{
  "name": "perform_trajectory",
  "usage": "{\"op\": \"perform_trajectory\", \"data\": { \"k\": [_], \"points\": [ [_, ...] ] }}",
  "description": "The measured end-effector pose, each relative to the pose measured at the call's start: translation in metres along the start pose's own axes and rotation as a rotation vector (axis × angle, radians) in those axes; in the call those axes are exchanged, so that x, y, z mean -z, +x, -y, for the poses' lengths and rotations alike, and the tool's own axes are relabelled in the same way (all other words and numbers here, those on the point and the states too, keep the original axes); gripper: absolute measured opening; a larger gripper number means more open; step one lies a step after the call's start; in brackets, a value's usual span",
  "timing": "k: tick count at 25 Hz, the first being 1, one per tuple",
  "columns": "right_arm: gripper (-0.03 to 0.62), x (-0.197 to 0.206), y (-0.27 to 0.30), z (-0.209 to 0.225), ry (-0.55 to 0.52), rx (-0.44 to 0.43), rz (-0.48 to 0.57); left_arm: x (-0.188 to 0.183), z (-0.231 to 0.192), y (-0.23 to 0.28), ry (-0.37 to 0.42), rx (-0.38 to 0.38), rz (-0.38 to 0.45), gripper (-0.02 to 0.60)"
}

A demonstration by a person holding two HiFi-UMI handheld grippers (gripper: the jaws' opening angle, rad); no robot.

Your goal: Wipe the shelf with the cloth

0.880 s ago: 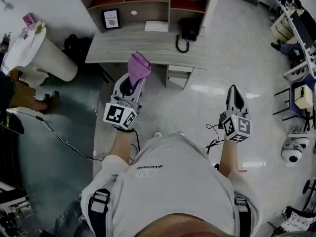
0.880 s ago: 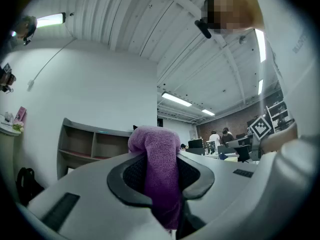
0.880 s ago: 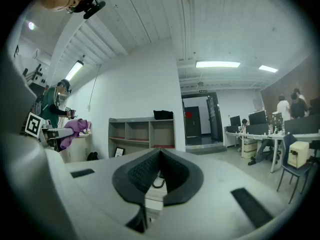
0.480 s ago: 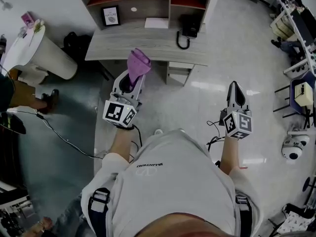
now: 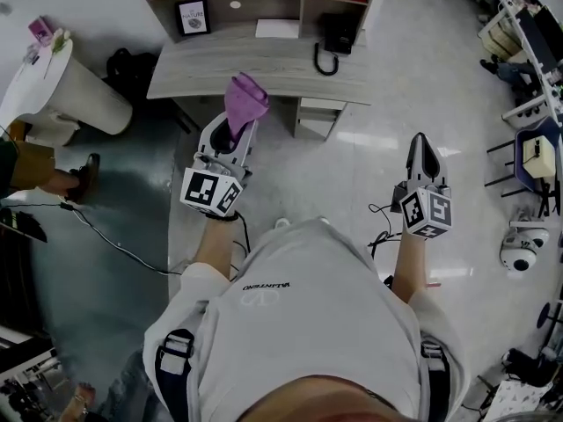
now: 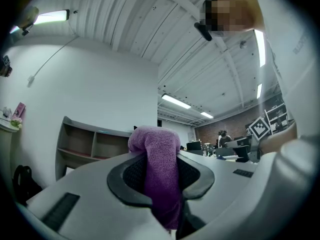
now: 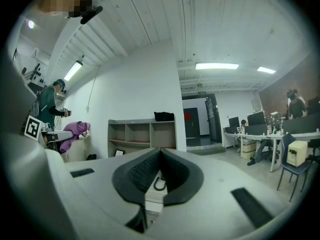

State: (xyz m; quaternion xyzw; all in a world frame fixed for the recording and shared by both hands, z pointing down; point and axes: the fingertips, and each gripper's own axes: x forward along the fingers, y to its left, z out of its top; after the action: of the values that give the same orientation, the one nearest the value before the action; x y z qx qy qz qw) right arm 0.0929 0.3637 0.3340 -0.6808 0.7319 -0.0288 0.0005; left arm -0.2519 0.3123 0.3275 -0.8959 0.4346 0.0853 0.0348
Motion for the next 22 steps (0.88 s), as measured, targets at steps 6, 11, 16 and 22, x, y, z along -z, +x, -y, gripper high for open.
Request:
{"op": "perform_trajectory", "data": {
  "k": [6, 11, 16, 22],
  "points": [
    [0.000, 0.001, 0.001, -0.018, -0.008, 0.010, -0.006, 0.005, -0.012, -0.007, -0.029, 0.018, -0.001, 0.103],
    [0.000, 0.008, 0.002, -0.033, -0.018, 0.019, -0.017, 0.011, -0.017, -0.010, -0.049, 0.046, 0.000, 0.103],
    [0.000, 0.018, -0.003, -0.042, -0.010, 0.028, -0.032, 0.021, -0.020, -0.013, -0.063, 0.067, -0.020, 0.103],
    [0.000, 0.016, 0.006, -0.041, -0.003, 0.044, -0.022, 0.026, -0.026, -0.006, -0.068, 0.077, -0.029, 0.103]
  ]
}}
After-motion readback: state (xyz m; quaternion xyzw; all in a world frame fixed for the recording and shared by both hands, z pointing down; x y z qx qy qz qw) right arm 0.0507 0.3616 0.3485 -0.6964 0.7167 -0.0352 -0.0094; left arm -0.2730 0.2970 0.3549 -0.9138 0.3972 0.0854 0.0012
